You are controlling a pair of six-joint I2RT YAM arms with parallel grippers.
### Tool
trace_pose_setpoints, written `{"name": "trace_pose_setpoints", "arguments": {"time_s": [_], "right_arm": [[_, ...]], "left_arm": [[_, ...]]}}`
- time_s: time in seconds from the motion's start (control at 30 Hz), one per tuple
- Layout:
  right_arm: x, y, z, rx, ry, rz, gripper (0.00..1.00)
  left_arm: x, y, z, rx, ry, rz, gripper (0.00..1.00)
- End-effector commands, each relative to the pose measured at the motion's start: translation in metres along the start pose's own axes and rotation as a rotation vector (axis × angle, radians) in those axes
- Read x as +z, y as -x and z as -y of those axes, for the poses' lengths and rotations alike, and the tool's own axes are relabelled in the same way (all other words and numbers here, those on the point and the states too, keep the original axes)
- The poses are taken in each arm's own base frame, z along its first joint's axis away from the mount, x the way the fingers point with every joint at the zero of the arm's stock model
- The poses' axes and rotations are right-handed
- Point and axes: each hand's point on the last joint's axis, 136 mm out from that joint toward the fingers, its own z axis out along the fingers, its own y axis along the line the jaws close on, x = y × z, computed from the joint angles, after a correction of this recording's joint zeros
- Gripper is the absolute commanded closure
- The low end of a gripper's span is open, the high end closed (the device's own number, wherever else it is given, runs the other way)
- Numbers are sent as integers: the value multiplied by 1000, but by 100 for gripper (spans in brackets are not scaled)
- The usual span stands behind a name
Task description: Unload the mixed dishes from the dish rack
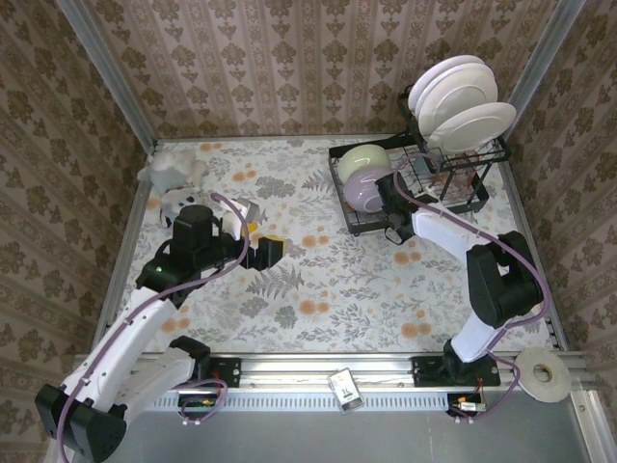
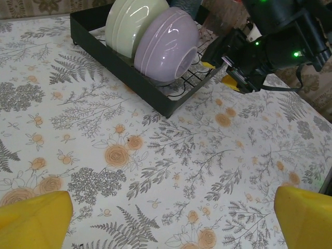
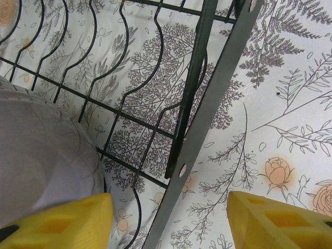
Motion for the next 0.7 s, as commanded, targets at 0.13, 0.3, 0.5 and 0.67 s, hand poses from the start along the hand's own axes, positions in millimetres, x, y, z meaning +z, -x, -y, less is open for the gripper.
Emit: {"name": "trace_pose_setpoints", "arguments": {"time_s": [0.13,0.3,0.5,0.67], "right_arm": [[8,-8,1,4,-56,-30,45],[15,-12,0,-2,-62,-51,49],[22,-17,0,-12,-77,-80,57],[24,-21,6,-22,-92,-95,65]], "left_arm": [[-4,1,4,53,0,24,0],[-5,0,4,58,3,25,0],[-4,-1,4,64,6,21,0],[-4,0,3,68,9,25,0]]}}
